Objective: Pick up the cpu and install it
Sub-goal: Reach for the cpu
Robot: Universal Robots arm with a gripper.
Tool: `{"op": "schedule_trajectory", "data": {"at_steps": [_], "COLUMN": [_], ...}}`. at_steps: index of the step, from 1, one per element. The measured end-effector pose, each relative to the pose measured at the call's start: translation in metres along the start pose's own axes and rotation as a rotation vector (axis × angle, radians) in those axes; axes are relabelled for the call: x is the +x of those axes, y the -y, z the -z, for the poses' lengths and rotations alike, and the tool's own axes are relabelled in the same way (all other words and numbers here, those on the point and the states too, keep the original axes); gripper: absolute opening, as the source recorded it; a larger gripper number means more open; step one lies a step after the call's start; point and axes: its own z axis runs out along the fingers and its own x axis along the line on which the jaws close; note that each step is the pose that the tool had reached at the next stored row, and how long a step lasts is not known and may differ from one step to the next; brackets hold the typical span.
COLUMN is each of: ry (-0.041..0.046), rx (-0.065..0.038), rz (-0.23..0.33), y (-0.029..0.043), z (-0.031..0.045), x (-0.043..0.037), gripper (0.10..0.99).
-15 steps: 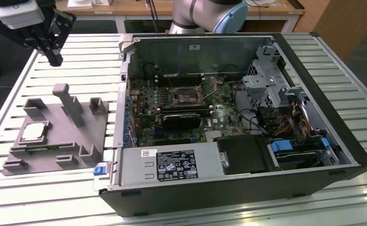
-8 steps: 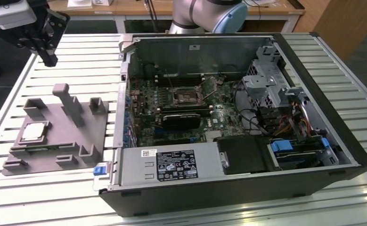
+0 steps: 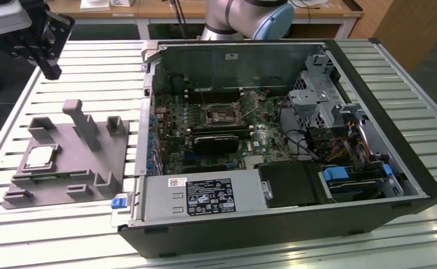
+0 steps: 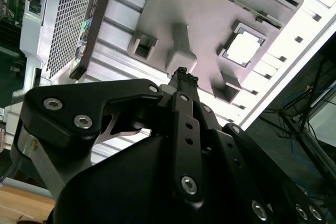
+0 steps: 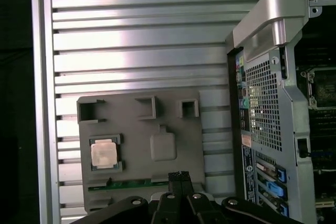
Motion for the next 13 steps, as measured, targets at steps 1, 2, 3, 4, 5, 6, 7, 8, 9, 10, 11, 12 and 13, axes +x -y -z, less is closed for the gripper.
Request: {"op": "schedule_trajectory", "data": {"at_steps": [1, 2, 3, 4, 5, 6, 7, 8, 9, 10, 11, 12, 13], "ry": [0.0, 0.0, 0.0001, 0.0, 0.0, -0.0001, -0.0001, -0.0001, 0.0, -0.0001, -0.0001, 0.0, 0.0], "rx": [0.0, 0.0, 0.0, 0.0, 0.0, 0.0, 0.0, 0.0, 0.0, 0.0, 0.0, 0.0, 0.0], "rz": [0.0, 0.0, 0.0, 0.0, 0.0, 0.0, 0.0, 0.0, 0.0, 0.0, 0.0, 0.0, 0.0], "y": [0.0001, 0.0002, 0.0003, 0.0004, 0.0005, 0.0005, 0.0007, 0.0008, 0.0009, 0.001, 0.0011, 0.0012, 0.0012], "z": [0.0, 0.0, -0.0001, -0.0001, 0.0, 0.0, -0.0001, -0.0001, -0.0001, -0.0001, -0.0001, -0.0001, -0.0001], "x": [0.0013, 0.0027, 0.004, 0.0053, 0.0065, 0.0077, 0.0089, 0.0101, 0.0115, 0.0128, 0.0142, 0.0155, 0.0168], "gripper": [0.106, 0.106, 0.106, 0.106, 0.106, 0.106, 0.106, 0.106, 0.106, 0.106, 0.106, 0.106, 0.106]}}
